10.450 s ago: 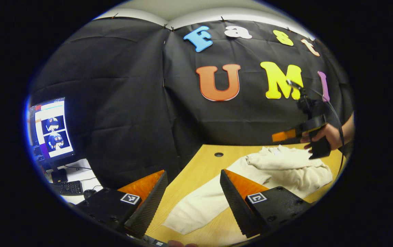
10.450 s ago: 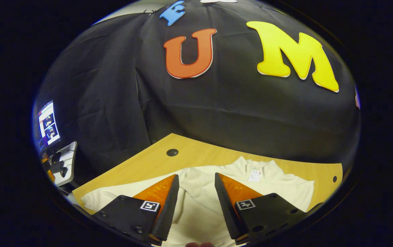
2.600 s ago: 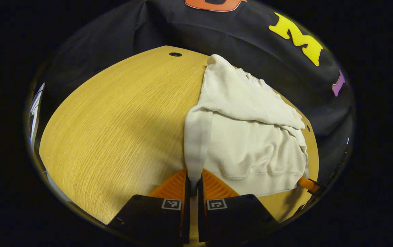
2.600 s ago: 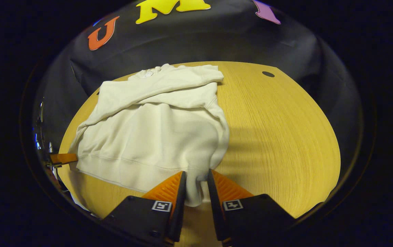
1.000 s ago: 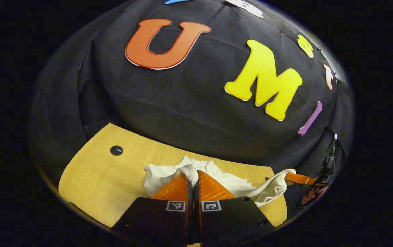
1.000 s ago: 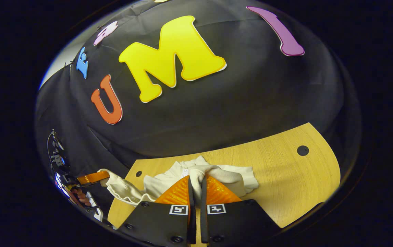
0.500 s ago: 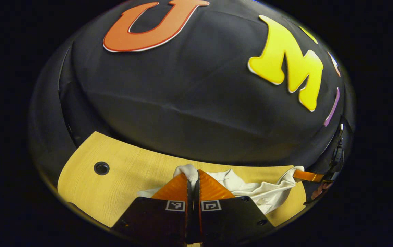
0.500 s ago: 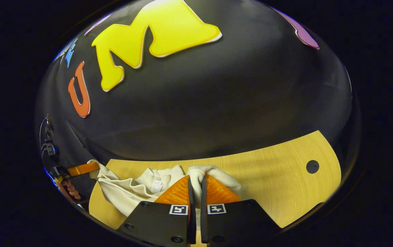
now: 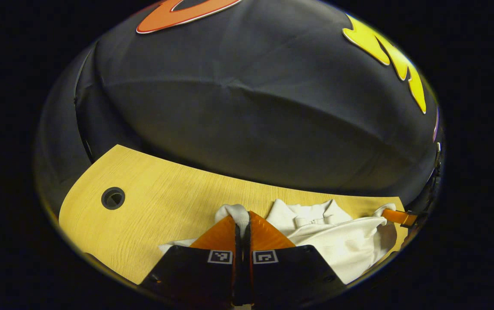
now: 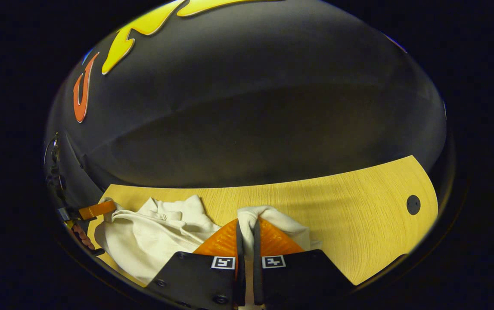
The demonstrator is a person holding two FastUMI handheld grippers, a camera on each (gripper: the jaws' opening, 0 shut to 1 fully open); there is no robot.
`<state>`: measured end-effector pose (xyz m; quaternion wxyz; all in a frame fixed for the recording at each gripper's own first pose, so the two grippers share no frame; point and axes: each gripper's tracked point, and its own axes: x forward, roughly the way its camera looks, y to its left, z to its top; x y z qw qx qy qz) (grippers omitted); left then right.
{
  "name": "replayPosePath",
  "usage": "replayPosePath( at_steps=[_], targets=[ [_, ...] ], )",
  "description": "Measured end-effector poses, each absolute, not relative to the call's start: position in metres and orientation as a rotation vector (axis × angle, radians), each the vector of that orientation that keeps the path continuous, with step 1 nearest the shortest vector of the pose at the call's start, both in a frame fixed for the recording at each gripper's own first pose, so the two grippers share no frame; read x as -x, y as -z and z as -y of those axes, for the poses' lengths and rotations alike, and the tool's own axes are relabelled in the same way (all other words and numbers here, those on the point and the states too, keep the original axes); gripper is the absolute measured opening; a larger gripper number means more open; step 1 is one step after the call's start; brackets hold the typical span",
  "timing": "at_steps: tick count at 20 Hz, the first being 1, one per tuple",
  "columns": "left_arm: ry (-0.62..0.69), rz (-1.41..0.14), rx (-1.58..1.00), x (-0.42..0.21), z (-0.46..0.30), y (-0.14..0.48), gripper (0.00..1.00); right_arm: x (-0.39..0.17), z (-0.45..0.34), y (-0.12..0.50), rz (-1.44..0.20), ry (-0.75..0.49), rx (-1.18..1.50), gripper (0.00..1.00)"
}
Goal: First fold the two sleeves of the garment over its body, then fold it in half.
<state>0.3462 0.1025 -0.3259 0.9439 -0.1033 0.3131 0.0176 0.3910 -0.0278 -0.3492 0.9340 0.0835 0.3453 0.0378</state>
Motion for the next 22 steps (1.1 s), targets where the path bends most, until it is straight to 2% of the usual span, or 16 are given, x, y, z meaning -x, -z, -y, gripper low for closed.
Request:
replayPosePath(
  at_steps=[4, 5, 7, 8, 10, 11, 12, 16, 22],
  targets=[
    [-0.022, -0.626, 0.208, -0.348, -0.101, 0.327, 0.07, -0.394, 0.027, 0.351, -0.695, -0.067, -0.162, 0.14],
    [-0.014, -0.625, 0.212, -0.348, -0.1, 0.326, 0.08, -0.395, 0.03, 0.345, -0.684, -0.057, -0.156, 0.22],
    [0.005, -0.621, 0.22, -0.347, -0.097, 0.316, 0.1, -0.398, 0.034, 0.333, -0.655, -0.04, -0.163, 0.25],
    [0.006, -0.607, 0.218, -0.345, -0.097, 0.306, 0.14, -0.398, 0.036, 0.325, -0.641, -0.035, -0.172, 0.37],
    [-0.017, -0.539, 0.185, -0.352, -0.104, 0.283, 0.57, -0.397, 0.042, 0.311, -0.618, -0.011, -0.163, 0.56],
    [-0.019, -0.505, 0.177, -0.355, -0.103, 0.272, 0.79, -0.394, 0.044, 0.304, -0.608, -0.004, -0.164, 0.81],
    [-0.014, -0.487, 0.176, -0.353, -0.101, 0.259, 1.0, -0.391, 0.048, 0.295, -0.598, 0.012, -0.171, 0.76],
    [-0.014, -0.379, 0.133, -0.325, -0.1, 0.19, 0.99, -0.37, 0.05, 0.242, -0.519, 0.028, -0.146, 0.9],
    [-0.017, -0.167, 0.094, -0.236, -0.092, 0.051, 0.98, -0.289, 0.021, 0.107, -0.322, -0.034, -0.082, 0.9]
  ],
)
